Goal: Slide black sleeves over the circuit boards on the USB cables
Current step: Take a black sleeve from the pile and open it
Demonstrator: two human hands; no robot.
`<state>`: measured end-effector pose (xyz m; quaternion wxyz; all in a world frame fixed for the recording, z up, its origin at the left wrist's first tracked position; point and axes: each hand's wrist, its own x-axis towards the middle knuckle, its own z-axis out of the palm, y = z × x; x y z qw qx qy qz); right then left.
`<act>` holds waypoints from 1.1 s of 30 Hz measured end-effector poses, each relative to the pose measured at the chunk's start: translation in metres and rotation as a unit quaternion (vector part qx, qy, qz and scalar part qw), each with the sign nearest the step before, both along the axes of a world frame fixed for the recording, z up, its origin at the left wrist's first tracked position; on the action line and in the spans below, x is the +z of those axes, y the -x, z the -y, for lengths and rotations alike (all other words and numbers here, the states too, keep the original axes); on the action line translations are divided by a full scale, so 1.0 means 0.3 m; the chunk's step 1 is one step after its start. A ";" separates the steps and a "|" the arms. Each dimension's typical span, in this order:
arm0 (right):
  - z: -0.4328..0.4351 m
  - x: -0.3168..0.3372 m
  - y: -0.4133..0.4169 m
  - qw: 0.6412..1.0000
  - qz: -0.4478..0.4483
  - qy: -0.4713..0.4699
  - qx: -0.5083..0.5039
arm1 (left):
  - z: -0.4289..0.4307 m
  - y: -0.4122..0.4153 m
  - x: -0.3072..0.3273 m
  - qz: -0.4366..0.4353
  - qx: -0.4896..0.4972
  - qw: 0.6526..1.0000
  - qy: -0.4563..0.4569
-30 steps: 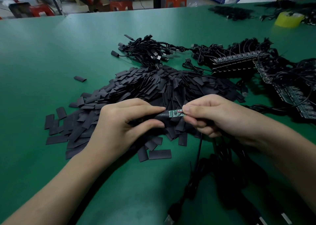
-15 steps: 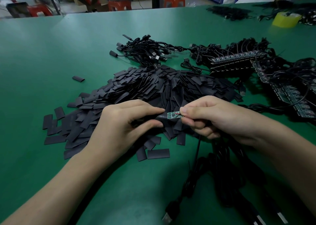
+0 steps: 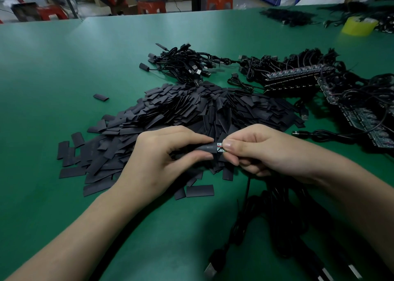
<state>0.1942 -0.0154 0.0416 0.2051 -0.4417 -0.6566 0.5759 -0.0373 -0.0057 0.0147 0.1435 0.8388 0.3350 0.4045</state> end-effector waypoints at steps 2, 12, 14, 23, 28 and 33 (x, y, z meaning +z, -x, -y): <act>0.001 0.001 -0.001 1.000 -0.003 0.000 0.002 | 0.002 -0.003 -0.002 0.007 -0.002 1.000 0.008; -0.001 -0.007 -0.003 1.000 -0.001 -0.012 0.012 | 0.014 -0.010 0.004 -0.002 0.000 1.000 -0.011; -0.002 -0.008 -0.002 1.000 -0.007 -0.010 0.007 | 0.015 -0.011 0.005 -0.004 0.005 1.000 -0.017; -0.004 0.002 -0.016 0.997 -0.067 0.040 0.014 | 0.009 -0.007 0.010 0.023 0.002 1.000 -0.005; -0.008 0.006 -0.025 0.997 -0.062 0.032 0.034 | 0.007 -0.009 0.005 0.056 -0.008 0.997 0.058; -0.010 0.009 -0.032 0.997 -0.050 0.031 0.046 | 0.004 -0.008 0.007 0.057 -0.024 0.995 0.079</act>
